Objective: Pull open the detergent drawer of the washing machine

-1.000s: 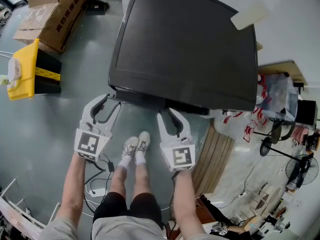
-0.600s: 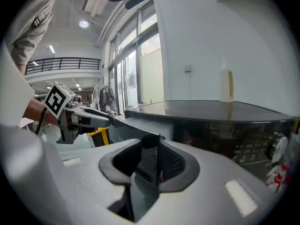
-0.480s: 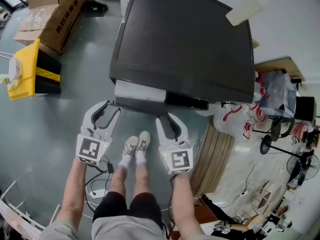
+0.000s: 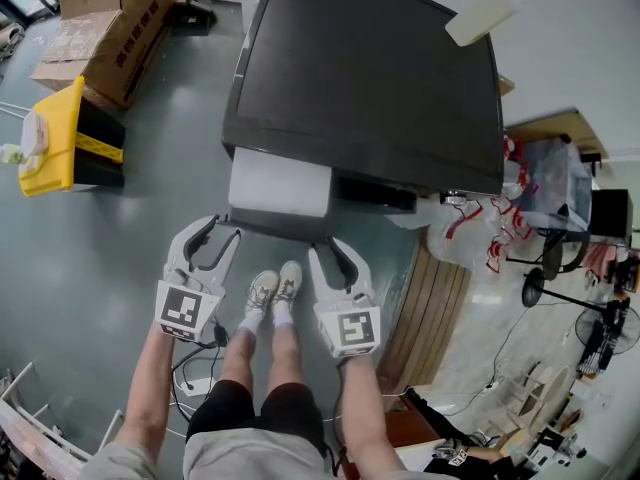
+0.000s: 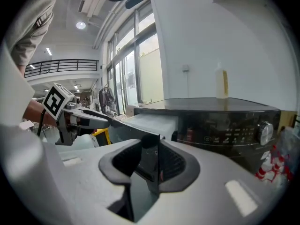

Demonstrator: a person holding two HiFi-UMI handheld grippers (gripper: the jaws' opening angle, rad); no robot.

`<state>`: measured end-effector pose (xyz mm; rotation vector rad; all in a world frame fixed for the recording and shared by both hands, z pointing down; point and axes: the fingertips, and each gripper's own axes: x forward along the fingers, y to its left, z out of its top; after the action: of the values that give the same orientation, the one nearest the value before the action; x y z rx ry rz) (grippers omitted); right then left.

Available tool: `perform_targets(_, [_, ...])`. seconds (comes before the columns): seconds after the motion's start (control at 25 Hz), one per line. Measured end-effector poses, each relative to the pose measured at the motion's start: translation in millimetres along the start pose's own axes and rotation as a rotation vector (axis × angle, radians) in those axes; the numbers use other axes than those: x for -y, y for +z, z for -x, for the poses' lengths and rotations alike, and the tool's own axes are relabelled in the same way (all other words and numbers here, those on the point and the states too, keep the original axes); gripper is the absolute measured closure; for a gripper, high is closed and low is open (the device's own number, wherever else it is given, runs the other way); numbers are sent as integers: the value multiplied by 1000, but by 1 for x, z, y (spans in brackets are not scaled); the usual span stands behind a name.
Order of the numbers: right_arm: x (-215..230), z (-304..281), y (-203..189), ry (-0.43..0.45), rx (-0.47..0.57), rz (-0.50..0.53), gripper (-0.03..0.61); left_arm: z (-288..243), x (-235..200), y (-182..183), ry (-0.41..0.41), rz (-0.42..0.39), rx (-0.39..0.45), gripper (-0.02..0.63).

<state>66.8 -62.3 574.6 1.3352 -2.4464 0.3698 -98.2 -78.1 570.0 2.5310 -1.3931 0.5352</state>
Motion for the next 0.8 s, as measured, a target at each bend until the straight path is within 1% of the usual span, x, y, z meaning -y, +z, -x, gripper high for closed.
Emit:
perform_targets(0.56, [-19, 26, -12, -8, -13, -5, 457, 26, 18, -12, -9, 7, -13, 439])
perform_targets(0.8, [-27, 39, -20, -9, -29, -17, 456, 38, 27, -16, -23, -1, -39, 439])
